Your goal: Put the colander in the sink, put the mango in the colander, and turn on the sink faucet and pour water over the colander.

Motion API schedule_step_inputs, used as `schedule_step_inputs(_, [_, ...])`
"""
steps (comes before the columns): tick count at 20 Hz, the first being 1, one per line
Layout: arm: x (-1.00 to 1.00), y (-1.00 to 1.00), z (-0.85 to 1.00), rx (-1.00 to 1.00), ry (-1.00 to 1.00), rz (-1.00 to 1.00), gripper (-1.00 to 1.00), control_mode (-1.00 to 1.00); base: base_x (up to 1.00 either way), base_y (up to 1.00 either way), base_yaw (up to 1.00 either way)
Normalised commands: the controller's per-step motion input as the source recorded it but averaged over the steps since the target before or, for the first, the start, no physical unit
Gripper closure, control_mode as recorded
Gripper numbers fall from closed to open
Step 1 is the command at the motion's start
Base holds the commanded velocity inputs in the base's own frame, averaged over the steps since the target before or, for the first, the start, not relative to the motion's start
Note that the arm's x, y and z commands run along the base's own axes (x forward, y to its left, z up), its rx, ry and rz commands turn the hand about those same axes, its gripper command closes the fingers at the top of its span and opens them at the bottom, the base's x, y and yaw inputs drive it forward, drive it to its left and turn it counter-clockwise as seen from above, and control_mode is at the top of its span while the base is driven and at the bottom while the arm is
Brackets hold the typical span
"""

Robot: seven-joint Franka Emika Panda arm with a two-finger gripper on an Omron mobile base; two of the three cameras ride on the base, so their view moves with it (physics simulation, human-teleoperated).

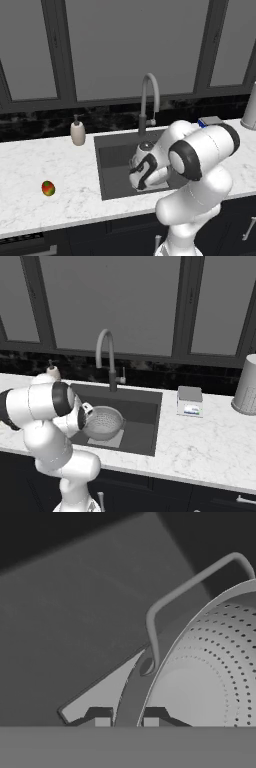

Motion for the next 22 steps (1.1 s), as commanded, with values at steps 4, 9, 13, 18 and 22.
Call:
schedule_step_inputs(4, [0.57, 0.00, -0.28, 0.00, 0.00, -0.06, 1.00, -1.00, 0.00, 0.00, 0.00])
schedule_step_inputs(9, [0.53, 0.00, -0.27, 0.00, 0.01, -0.03, 1.00, -1.00, 0.00, 0.00, 0.00])
schedule_step_inputs(13, [0.40, 0.00, -0.36, 0.00, 0.03, -0.01, 1.00, -1.00, 0.00, 0.00, 0.00])
schedule_step_inputs(18, [0.20, 0.00, -0.35, 0.00, 0.09, -0.01, 1.00, -1.00, 0.00, 0.00, 0.00])
schedule_step_inputs(22, [0.00, 0.00, -0.01, 0.00, 0.06, 0.00, 1.00, -1.00, 0.00, 0.00, 0.00])
